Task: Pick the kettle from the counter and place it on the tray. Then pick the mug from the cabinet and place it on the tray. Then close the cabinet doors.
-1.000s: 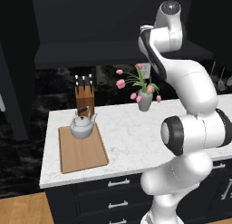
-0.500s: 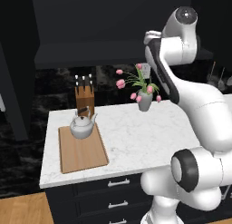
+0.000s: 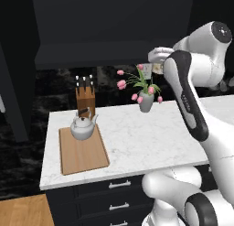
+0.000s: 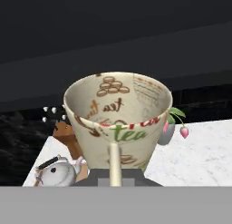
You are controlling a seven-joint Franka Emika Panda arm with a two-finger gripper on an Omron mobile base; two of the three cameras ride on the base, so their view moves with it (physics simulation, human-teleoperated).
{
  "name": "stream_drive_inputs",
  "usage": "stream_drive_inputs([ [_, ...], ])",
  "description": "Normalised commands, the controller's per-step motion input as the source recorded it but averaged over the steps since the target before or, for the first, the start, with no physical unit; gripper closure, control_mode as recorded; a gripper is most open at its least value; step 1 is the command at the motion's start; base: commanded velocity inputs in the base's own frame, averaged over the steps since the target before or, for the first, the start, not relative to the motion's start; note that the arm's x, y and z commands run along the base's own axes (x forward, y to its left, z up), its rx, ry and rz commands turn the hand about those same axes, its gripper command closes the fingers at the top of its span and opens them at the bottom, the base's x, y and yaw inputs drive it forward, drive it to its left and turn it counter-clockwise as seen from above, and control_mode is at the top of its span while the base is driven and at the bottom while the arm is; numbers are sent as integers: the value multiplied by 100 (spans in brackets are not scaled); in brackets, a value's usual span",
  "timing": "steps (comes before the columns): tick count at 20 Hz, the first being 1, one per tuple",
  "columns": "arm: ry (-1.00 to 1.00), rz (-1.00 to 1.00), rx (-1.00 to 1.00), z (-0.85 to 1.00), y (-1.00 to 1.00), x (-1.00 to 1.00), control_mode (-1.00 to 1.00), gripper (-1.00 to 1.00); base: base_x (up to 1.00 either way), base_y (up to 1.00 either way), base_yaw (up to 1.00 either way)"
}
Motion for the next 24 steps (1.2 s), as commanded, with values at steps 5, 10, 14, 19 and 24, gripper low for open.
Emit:
stream_drive_inputs([
  [5, 0, 51, 0, -32, 41, -91, -100, 100, 0, 0, 0],
  [10, -1, 52, 0, -37, 41, -73, -100, 100, 0, 0, 0],
  [14, -1, 49, 0, -52, 54, -43, -100, 100, 0, 0, 0],
  [19, 2, 30, 0, -61, 56, 3, -100, 100, 0, 0, 0],
  [24, -2, 16, -3, -64, 67, -1, -100, 100, 0, 0, 0],
])
